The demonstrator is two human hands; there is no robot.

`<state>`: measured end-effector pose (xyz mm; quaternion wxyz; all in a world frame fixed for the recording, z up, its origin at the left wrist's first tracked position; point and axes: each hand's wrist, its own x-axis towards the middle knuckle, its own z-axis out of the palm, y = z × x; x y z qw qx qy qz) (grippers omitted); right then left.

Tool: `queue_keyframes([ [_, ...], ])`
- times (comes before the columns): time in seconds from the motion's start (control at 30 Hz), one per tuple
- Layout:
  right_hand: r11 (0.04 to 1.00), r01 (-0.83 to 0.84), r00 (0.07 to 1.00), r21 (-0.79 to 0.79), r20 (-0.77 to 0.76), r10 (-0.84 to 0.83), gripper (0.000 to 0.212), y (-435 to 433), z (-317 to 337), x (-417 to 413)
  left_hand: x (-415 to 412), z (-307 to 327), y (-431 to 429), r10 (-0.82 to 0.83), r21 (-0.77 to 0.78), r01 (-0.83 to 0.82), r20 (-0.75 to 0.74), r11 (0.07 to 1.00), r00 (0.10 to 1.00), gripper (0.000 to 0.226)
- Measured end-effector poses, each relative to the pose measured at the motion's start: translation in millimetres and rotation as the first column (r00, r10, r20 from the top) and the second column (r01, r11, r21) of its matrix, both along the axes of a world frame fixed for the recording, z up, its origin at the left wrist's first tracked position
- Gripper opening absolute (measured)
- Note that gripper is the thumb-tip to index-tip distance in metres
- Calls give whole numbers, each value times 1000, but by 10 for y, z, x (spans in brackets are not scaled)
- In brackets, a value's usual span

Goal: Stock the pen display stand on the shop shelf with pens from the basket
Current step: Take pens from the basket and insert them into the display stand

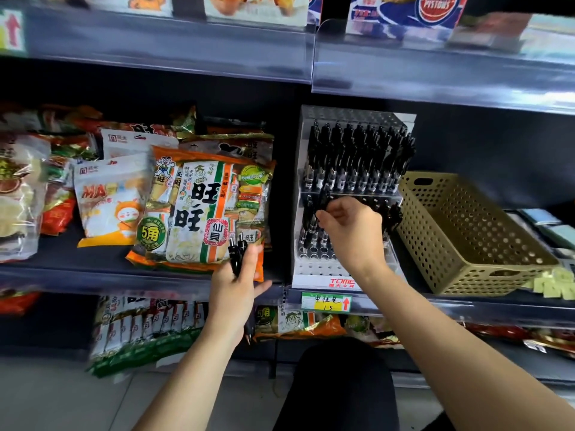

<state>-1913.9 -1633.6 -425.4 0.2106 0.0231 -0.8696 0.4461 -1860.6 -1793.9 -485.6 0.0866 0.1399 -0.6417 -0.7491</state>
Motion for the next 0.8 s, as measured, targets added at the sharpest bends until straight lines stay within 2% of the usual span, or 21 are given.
queue_keyframes([
  [0.2, 986, -55, 994, 159, 103, 39, 14, -40, -144, -32, 25, 14, 16, -12, 42, 12, 3, 999, 1000, 42],
  [0.33, 980, -65, 986, 188, 162, 34, 17, -59, -209, -54, 43, 35, 20, -41, 59, 40, 14, 997, 999, 24],
  [0.53, 975, -56, 984, 216, 179, 17, 15, -91, -215, -62, 53, 69, 29, -46, 98, 44, 16, 994, 999, 24],
  [0.7, 977, 20, 992, 213, 117, -45, 26, -59, -295, 83, 73, 96, 73, -57, 76, 56, 8, 995, 998, 25],
  [0.77, 980, -13, 997, 196, 81, -3, 21, -52, -310, 182, 78, 97, 92, -77, 69, 76, 11, 995, 997, 24],
  [0.8, 983, -84, 994, 165, 87, 70, 16, -56, -313, 226, 79, 101, 104, -86, 62, 85, 13, 994, 996, 23],
])
